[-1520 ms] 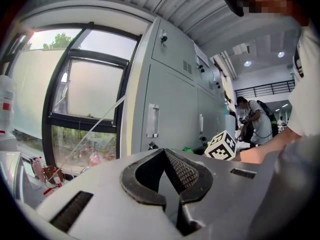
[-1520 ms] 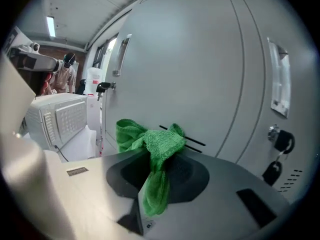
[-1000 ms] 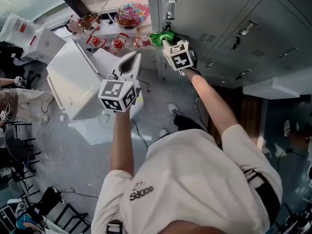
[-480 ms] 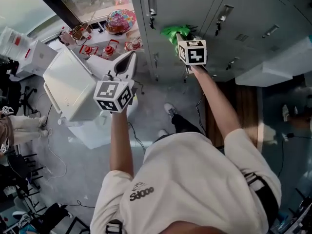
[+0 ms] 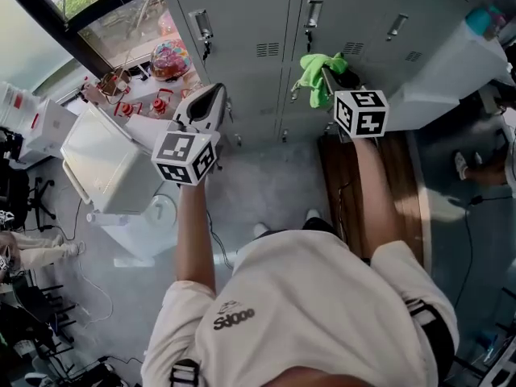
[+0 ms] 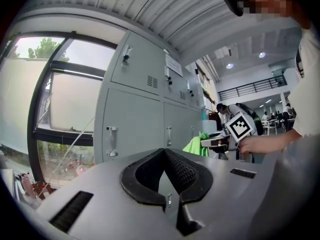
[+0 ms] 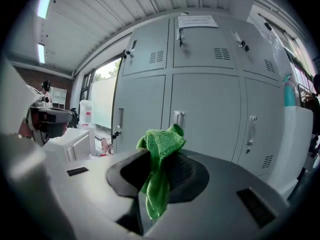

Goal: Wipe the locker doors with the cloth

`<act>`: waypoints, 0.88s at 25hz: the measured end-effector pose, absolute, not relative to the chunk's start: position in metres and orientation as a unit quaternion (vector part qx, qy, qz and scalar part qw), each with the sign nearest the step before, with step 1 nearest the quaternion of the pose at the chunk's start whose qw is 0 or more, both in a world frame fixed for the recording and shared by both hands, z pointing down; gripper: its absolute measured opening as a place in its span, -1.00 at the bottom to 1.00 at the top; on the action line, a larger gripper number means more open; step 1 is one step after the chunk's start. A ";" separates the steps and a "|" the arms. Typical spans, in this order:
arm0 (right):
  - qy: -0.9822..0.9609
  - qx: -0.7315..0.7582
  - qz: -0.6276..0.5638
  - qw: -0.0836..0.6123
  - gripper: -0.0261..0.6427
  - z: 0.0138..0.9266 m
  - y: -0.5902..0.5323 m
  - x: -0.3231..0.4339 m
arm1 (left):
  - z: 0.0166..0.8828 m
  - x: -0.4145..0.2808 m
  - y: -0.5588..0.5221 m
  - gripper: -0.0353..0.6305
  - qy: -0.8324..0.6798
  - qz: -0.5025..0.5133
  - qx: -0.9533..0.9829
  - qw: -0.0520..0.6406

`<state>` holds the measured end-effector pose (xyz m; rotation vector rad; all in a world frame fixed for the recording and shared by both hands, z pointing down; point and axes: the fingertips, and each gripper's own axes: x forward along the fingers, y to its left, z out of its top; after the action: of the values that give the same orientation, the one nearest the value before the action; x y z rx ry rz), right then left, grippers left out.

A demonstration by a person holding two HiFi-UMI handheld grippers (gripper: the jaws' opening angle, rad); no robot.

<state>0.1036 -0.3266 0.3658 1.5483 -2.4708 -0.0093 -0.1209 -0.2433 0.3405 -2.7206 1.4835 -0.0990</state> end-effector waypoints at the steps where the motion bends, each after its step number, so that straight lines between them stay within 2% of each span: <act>1: -0.846 0.523 -0.004 0.104 -0.74 0.359 -0.319 0.112 | 0.335 -0.112 -0.241 -0.85 0.475 -0.031 -0.879 0.026; 13: -0.884 0.463 -0.028 0.059 -0.74 0.296 -0.256 0.181 | 0.286 0.000 -0.222 -0.85 0.456 -0.014 -0.887 0.068; 22: -0.896 0.434 -0.077 0.055 -0.74 0.264 -0.233 0.184 | 0.256 0.037 -0.208 -0.85 0.457 -0.037 -0.880 0.128</act>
<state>0.1845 -0.2330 0.2643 1.3161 -2.7198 -0.2343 0.0373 -0.2085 0.2557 -2.5589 1.3285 -0.1063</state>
